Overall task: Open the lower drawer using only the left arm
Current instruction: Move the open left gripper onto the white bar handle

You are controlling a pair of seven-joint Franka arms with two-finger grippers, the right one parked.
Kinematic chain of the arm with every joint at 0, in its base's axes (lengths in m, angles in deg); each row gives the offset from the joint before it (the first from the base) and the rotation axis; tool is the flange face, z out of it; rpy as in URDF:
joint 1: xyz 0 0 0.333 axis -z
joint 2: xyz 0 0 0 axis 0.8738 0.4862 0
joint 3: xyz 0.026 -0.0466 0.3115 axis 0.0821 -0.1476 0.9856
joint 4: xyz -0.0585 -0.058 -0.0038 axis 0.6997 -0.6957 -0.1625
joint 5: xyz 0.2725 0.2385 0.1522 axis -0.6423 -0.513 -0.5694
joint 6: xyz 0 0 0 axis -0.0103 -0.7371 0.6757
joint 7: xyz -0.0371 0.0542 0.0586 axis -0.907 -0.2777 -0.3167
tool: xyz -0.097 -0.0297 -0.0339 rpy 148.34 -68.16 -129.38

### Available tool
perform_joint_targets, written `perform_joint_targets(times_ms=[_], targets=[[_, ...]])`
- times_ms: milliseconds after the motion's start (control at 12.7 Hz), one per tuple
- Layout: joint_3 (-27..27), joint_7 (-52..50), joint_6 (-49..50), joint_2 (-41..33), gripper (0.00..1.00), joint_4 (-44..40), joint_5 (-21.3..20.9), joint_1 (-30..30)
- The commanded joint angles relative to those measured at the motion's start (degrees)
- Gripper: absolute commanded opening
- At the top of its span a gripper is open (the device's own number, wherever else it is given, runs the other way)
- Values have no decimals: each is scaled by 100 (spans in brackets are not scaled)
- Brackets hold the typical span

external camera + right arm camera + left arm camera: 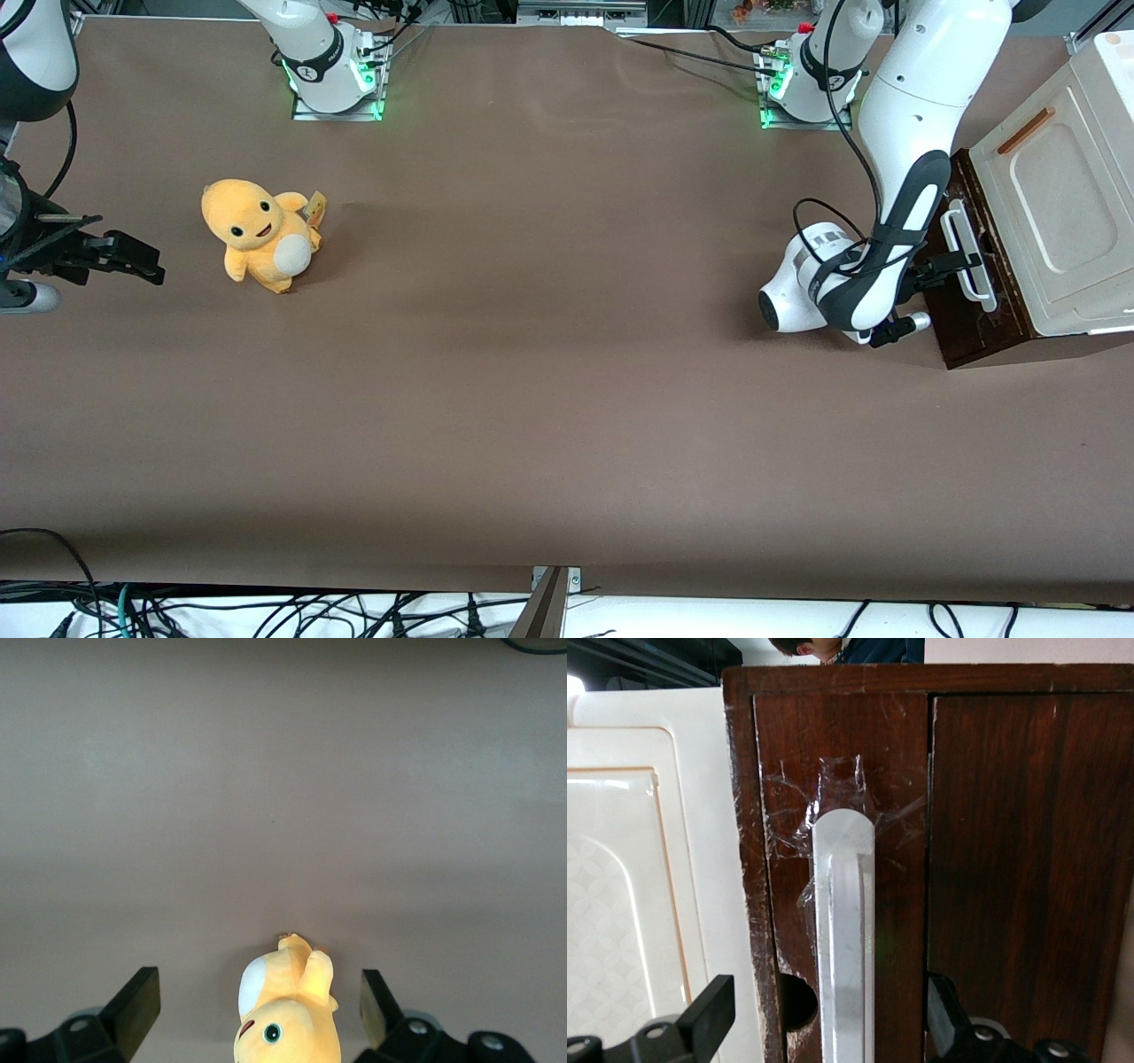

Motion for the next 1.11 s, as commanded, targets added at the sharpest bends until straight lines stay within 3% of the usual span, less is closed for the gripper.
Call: perform_joint_targets(times_ms=[0, 316, 474, 632, 947, 1026], targets=[[-28, -179, -7, 43, 83, 76, -296, -45], [-28, -179, -7, 52, 70, 76, -350, -133], [-28, -179, -7, 52, 54, 67, -350, -133], [-28, -179, -7, 52, 50, 67, -350, -133], [-37, -179, -7, 52, 19, 50, -341, -133], [-28, -188, -7, 44, 18, 41, -341, -133]])
